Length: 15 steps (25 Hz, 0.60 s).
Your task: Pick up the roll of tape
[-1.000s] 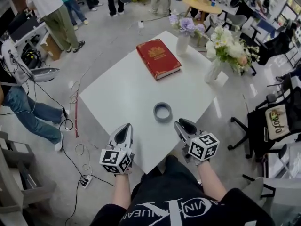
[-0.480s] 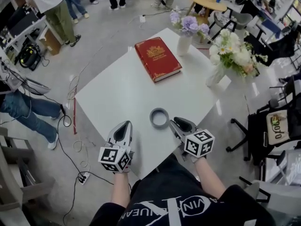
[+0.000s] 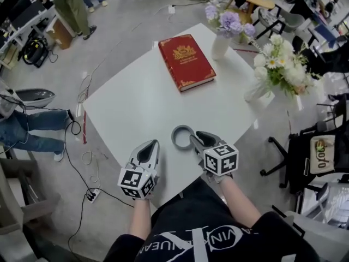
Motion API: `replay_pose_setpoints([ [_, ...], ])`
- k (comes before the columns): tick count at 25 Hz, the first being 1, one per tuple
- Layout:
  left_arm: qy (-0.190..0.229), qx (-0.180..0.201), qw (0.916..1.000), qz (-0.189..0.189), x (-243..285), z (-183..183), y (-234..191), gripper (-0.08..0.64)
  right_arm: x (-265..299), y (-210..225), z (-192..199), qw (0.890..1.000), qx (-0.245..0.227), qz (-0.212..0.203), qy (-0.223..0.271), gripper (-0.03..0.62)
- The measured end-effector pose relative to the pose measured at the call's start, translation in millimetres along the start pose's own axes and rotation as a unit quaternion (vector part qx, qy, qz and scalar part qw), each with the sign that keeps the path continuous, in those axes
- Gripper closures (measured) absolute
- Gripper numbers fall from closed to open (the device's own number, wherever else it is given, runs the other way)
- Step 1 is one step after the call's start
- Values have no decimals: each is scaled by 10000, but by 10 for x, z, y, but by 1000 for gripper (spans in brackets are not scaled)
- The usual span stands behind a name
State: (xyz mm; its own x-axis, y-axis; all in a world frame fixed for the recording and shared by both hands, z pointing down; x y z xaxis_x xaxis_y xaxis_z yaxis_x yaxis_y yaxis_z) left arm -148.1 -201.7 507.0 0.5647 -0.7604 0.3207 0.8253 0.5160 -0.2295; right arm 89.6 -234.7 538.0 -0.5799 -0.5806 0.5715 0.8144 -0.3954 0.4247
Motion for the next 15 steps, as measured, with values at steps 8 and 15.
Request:
replay_pose_setpoints([
  [8, -251, 61, 9996, -95, 38, 100, 37, 557, 334, 9, -79, 9982, -350, 126, -471, 456],
  [15, -373, -58, 9989, -285, -11, 234, 13, 557, 493, 83, -60, 9961, -303, 168, -814, 462],
])
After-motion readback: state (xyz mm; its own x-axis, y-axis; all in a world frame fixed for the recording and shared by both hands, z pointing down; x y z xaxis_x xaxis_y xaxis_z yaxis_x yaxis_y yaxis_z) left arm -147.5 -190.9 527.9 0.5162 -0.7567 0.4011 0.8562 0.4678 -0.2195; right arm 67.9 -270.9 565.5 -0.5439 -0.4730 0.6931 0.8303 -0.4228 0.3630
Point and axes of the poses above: the fingertips, and each gripper's own axes: x forward along the fingers, y to its right, z out of its underside, the point moved 9 cm from there along -x, backward along the fingers, and after that the axes turned 3 degrees about x, right-handed, at the moved point
